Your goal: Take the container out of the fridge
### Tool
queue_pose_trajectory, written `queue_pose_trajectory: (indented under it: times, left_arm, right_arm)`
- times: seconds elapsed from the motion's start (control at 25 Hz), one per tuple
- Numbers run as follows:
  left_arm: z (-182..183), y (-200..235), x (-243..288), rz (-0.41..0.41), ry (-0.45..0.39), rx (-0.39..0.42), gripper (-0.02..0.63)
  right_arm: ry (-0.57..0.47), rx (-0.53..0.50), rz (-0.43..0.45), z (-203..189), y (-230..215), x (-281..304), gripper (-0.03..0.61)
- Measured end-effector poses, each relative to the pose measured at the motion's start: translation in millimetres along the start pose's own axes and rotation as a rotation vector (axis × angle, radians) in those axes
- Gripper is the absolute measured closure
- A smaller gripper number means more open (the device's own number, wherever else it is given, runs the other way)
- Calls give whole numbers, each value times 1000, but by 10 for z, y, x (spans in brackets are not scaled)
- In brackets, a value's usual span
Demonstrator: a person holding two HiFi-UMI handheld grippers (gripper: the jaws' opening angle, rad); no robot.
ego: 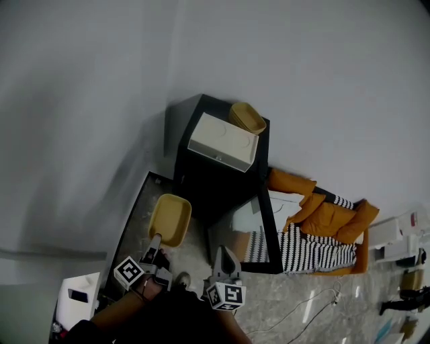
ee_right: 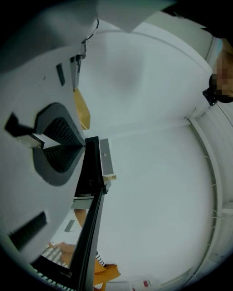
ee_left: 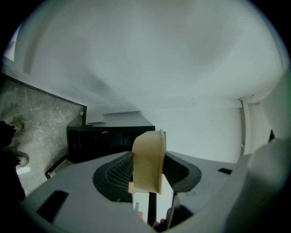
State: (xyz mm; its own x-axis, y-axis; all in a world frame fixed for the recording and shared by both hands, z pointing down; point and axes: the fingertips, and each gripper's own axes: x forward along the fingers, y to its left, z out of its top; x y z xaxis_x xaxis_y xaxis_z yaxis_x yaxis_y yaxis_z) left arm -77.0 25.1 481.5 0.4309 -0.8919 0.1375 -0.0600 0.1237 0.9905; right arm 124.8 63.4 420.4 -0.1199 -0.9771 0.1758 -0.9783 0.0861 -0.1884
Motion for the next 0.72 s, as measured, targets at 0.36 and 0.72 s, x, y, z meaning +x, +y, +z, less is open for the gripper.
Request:
queue_pose_trajectory:
  times: [0.36,0.72]
  left_arm:
    - [47,41,-66,5,22,-10,426]
    - [71,84,-85,9,28,-22,426]
  right_arm:
    - [-1,-3,-20,2,62,-31,577]
    - [-3,-14,9,-10,185,-14,578]
